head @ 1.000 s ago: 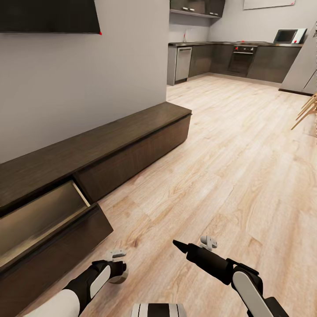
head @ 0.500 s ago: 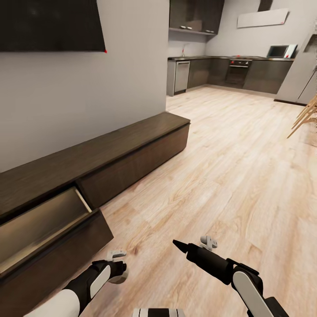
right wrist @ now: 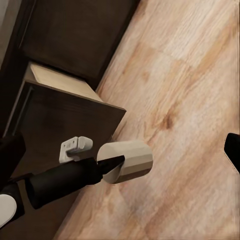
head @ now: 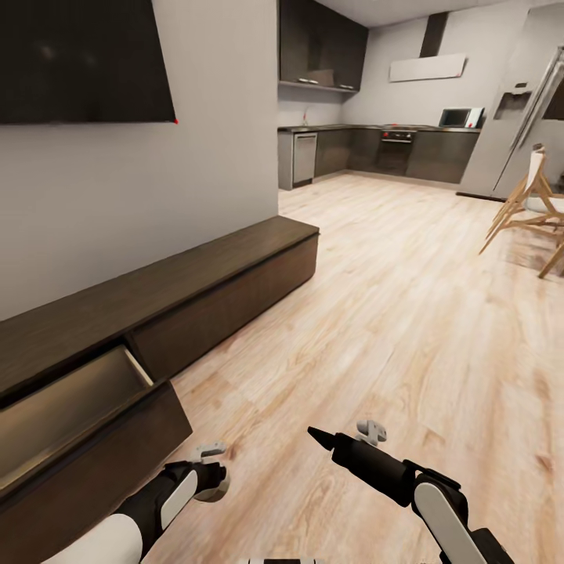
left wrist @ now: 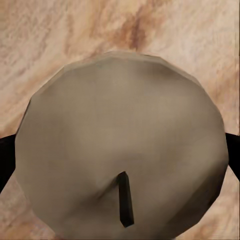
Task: Place each of the two pumpkins and all three candles from the living room inside a cabinet in the living room (use any cabinet), then make sure every cabinet is closed, and position the cauldron so it is next to a table in the living room.
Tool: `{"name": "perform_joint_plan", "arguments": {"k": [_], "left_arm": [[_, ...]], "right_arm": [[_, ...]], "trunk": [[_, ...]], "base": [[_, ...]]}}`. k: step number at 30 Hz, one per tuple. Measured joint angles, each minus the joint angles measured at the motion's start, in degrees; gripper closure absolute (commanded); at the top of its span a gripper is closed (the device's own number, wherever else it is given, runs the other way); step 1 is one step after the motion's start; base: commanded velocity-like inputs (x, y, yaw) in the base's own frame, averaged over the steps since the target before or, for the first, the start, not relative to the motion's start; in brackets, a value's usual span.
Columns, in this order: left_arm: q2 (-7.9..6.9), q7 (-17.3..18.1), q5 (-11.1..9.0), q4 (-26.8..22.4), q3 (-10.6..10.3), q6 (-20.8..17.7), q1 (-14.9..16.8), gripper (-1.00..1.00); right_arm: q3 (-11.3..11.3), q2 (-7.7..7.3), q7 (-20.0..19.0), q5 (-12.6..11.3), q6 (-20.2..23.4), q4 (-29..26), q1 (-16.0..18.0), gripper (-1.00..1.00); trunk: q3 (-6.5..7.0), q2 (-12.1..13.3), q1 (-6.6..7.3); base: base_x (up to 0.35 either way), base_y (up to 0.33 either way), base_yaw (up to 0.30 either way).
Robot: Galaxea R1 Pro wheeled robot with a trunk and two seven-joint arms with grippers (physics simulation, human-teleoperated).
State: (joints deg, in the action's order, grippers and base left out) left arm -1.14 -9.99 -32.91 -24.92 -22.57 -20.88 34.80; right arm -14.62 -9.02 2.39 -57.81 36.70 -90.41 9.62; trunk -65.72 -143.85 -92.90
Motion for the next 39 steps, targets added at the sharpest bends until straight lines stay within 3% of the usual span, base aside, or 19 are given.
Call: {"name": "perform_joint_plan", "arguments": {"k": [15, 39], "left_arm": [[0.0, 0.0, -0.02, -0.14, 0.0, 0.0, 0.0, 1.0], [-0.1, 0.01, 0.0, -1.7, -0.09, 0.07, -0.1, 1.0]], "right_arm": [[0.02, 0.0, 0.0, -0.06, 0.0, 0.53, 0.0, -1.0], [0.1, -0.07, 0.0, -0.07, -0.07, 0.63, 0.0, -1.0]], "trunk": [[4.03, 0.2, 0.39], [4.97, 0.21, 0.39]], "base": [[-0.005, 0.0, -0.255], [0.071, 0.016, -0.231]]}}
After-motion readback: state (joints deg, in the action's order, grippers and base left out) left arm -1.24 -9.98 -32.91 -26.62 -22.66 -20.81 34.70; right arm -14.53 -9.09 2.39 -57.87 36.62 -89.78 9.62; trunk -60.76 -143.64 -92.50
